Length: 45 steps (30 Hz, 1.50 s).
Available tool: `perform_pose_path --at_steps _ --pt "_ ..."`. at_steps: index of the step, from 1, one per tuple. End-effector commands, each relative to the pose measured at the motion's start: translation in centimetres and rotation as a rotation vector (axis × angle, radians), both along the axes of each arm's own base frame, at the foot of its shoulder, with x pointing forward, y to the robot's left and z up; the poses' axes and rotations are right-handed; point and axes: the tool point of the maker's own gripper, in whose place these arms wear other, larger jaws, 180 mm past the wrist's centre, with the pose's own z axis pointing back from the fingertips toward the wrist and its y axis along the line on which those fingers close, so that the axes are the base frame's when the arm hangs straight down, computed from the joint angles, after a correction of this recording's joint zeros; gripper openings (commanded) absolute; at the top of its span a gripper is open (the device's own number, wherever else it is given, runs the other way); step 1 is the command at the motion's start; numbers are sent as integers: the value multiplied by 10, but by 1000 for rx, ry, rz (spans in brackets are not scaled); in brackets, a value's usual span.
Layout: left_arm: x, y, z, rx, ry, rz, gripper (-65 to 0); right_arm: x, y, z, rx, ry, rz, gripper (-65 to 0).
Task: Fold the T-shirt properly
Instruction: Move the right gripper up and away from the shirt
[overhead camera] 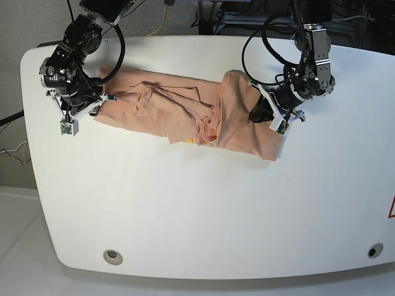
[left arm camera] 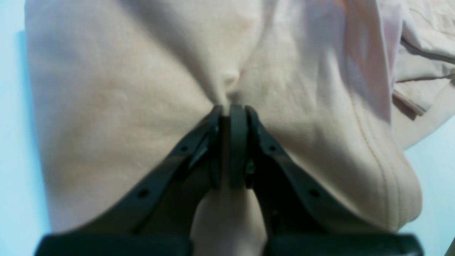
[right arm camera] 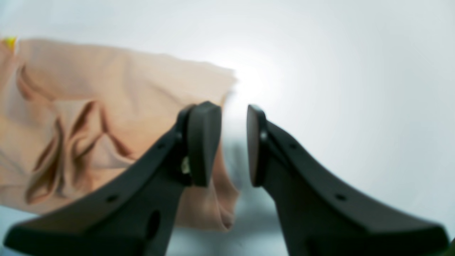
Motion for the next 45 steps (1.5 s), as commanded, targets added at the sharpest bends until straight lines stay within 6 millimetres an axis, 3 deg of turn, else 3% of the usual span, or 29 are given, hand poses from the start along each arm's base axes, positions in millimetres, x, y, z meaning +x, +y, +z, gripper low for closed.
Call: perform_pose_path --at_steps 1,7,11,16,29,45 --pt "-12 17 -18 115 80 -3 -618 4 -5 9 0 -44 -25 -452" --pt "-12 16 -18 113 80 -4 -618 -7 -10 -4 30 11 -55 -306" --pt "-12 16 -19 111 82 -4 -618 -10 -6 -8 55 18 -48 -253" --pt "-12 15 -19 111 83 -5 -618 -13 -7 -6 117 -15 -70 -248" --pt "-13 15 -20 111 85 -6 -618 -16 0 -33 392 -29 -133 -248" --pt "-13 15 -20 111 85 -6 -618 -16 2 -38 412 -19 -129 -248"
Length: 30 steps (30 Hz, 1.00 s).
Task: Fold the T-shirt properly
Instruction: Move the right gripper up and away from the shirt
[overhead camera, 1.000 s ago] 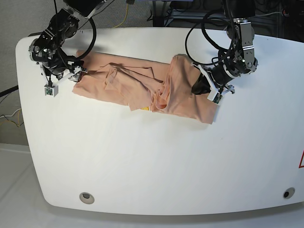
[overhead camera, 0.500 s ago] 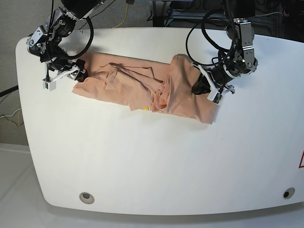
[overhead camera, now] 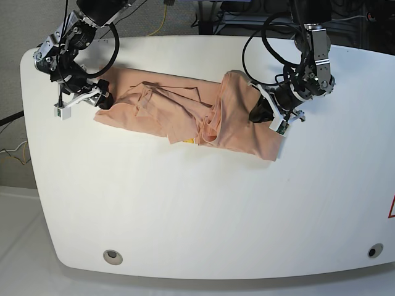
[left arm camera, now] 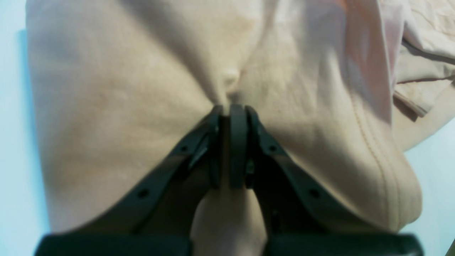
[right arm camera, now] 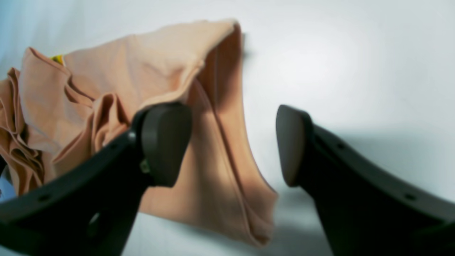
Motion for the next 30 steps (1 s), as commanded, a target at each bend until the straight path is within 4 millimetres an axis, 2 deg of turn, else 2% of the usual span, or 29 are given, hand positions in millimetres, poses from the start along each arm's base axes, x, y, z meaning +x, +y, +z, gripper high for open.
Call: perform_pose_path --at_steps 1,24,30 --pt "-13 15 -20 111 86 -7 -618 0 -1 2 -10 8 10 -248" --pt "-13 15 -20 111 86 -7 -618 -10 30 -9 47 47 82 -248" --pt "-14 7 -20 107 87 -30 -618 -4 53 -10 74 43 130 -248"
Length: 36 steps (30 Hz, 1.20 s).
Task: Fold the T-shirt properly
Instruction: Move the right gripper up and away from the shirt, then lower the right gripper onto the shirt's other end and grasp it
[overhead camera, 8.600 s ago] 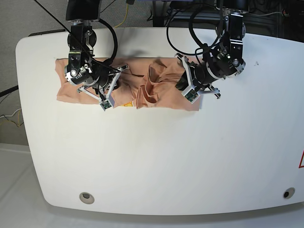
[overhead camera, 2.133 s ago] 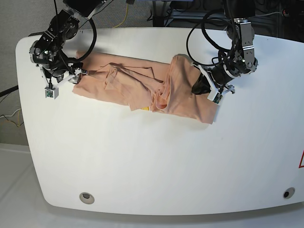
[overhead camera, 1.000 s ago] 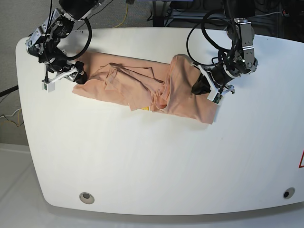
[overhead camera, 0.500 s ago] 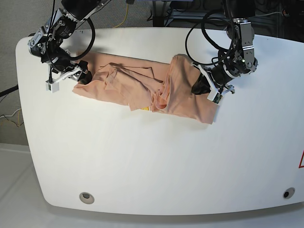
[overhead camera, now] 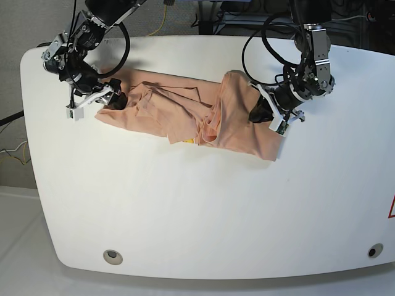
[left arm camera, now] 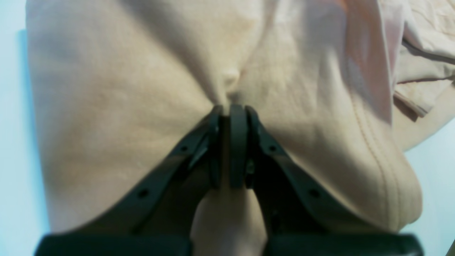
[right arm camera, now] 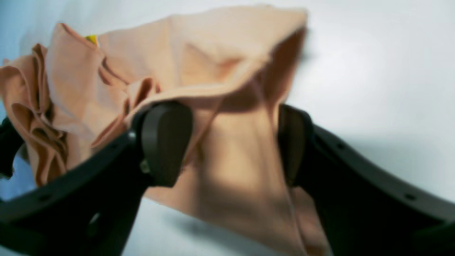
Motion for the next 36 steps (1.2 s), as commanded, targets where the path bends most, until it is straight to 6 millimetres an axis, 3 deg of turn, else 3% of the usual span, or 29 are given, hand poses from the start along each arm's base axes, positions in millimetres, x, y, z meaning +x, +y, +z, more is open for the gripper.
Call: perform_pose_path --at_steps 1,5,11,13,16,17,19,27,36 --pt "-14 10 -20 108 85 -20 -618 -6 15 -7 6 54 51 -248" --pt "-14 10 -20 108 85 -20 -618 -2 30 -7 26 52 77 -248" --pt "-14 11 -20 108 85 -19 -618 -2 30 -7 23 51 76 -271" --pt "-14 11 -20 108 85 -19 -618 -1 29 -7 20 50 76 -319" --pt "-14 11 -20 108 85 -17 -618 0 27 -6 15 46 74 -440" --pt "-14 11 -20 108 85 -17 -618 0 26 -5 14 46 73 -537" --pt "-14 11 -20 108 85 -17 -618 0 25 -5 12 45 72 -647" --pt "-14 11 -20 108 87 -19 -618 5 17 -1 -11 21 67 -650" --pt "-14 11 -20 108 87 -19 -618 22 24 9 -14 -20 97 -650"
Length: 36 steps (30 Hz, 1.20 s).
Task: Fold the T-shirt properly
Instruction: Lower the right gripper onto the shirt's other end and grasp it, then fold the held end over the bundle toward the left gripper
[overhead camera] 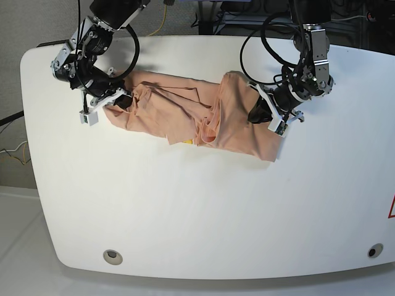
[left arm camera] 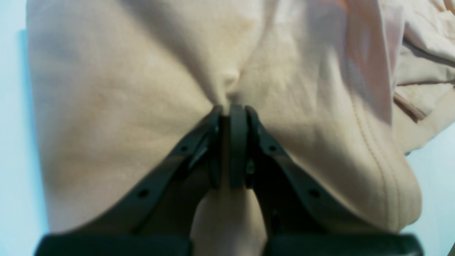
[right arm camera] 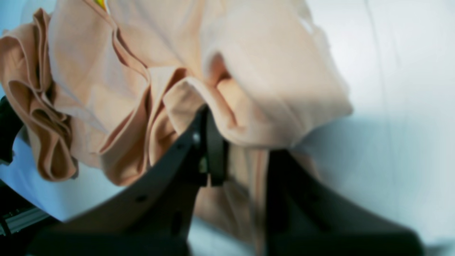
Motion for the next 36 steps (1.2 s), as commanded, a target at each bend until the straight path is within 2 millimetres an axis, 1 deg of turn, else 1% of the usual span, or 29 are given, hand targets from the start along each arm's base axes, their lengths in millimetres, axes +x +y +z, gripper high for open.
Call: perform_pose_path --at_steps 1,6,9,12,16,20,23,32,36 --pt "-15 12 -21 109 89 -20 -618 17 4 14 -22 -58 37 -650" --pt "-15 12 -21 109 89 -20 -618 30 16 35 -55 -123 85 -650" --pt "-15 12 -21 109 89 -20 -618 37 33 47 -59 -161 131 -650" --pt "-15 12 -21 109 89 -20 -618 43 45 54 -56 -186 159 -650" --pt "-15 12 -21 109 89 -20 -618 47 59 56 -33 -193 184 -650" --pt "-15 12 -21 107 89 -20 -618 49 65 58 -26 -201 192 -650" --pt "-15 12 -21 107 89 -20 -618 49 76 60 -7 -208 220 -650" --pt "-15 12 -21 107 90 -20 -618 52 104 79 104 -281 273 -650" --pt "-15 8 -21 98 90 -19 -618 53 115 86 145 -311 296 -650"
